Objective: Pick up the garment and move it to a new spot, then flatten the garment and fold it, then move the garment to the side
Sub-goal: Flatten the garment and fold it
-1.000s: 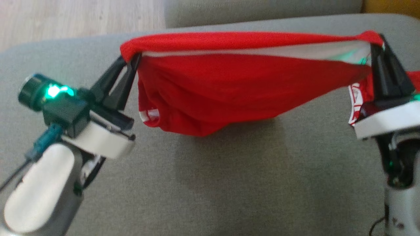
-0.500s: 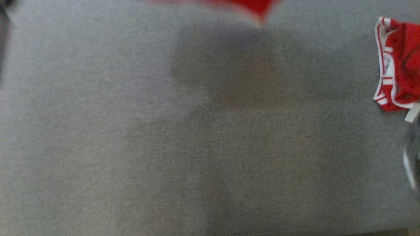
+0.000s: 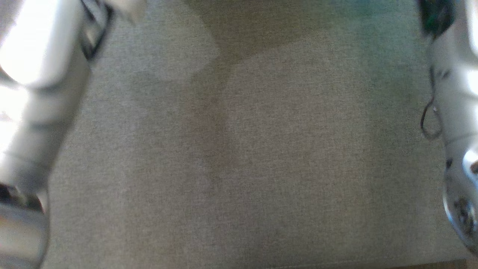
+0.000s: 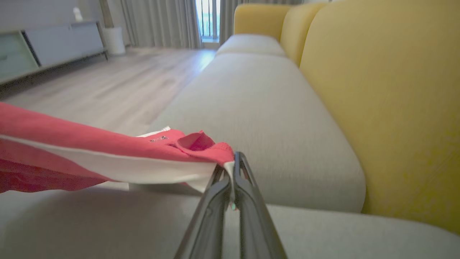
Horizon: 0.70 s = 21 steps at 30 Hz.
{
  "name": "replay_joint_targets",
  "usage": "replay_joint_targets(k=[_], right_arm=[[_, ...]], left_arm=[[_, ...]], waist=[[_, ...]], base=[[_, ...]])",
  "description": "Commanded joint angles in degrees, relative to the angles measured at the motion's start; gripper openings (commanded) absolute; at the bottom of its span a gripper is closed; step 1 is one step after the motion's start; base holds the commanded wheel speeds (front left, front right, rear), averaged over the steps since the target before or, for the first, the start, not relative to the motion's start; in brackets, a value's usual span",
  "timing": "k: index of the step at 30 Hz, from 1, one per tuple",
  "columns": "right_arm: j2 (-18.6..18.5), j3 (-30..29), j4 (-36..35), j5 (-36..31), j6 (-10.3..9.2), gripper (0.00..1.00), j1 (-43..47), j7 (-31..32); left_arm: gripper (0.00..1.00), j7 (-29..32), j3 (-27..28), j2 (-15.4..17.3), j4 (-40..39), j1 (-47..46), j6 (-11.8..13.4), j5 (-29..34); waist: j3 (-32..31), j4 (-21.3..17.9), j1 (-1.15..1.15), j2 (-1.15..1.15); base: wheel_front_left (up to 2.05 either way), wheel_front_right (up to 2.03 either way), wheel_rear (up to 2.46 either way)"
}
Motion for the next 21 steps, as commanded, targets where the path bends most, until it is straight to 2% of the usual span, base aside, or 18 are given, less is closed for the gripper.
replay_joint_targets(k=[1, 5, 10, 15, 21], right_arm=[[0.30, 1.06, -1.48, 0.62, 0.39, 0.00, -0.54, 0.36], [-1.90, 8.48, 2.28, 5.00, 0.39, 0.00, 4.56, 3.88], [-5.96, 17.44, 2.22, 13.55, 0.39, 0.00, 10.80, 10.52], [-12.07, 25.40, -3.02, 21.80, 0.39, 0.00, 16.11, 16.95], [-20.20, 31.66, -12.27, 31.89, 0.39, 0.00, 23.51, 24.80]], left_arm=[[0.00, -0.59, 0.81, 2.34, -1.13, -0.83, 0.11, -0.62], [0.00, -0.91, -5.15, 3.62, -1.15, 7.12, 0.11, -4.41], [0.00, -1.10, -11.64, 6.12, -2.70, 15.27, 0.11, -7.03], [0.00, -1.17, -15.96, 8.52, -4.56, 20.23, 0.10, -6.91], [0.00, -1.20, -17.67, 10.51, -7.03, 25.43, 0.24, -6.71]], waist=[[-0.28, 0.28, -0.01, 0.00], [-1.85, 0.96, -0.01, 0.00], [-5.10, 1.52, -0.01, 0.00], [-8.30, 1.65, -0.01, 0.00], [-12.83, 1.08, -0.01, 0.00]], base=[[0.00, 0.00, 0.00], [0.00, 0.00, 0.00], [0.00, 0.00, 0.00], [0.00, 0.00, 0.00], [0.00, 0.00, 0.00]])
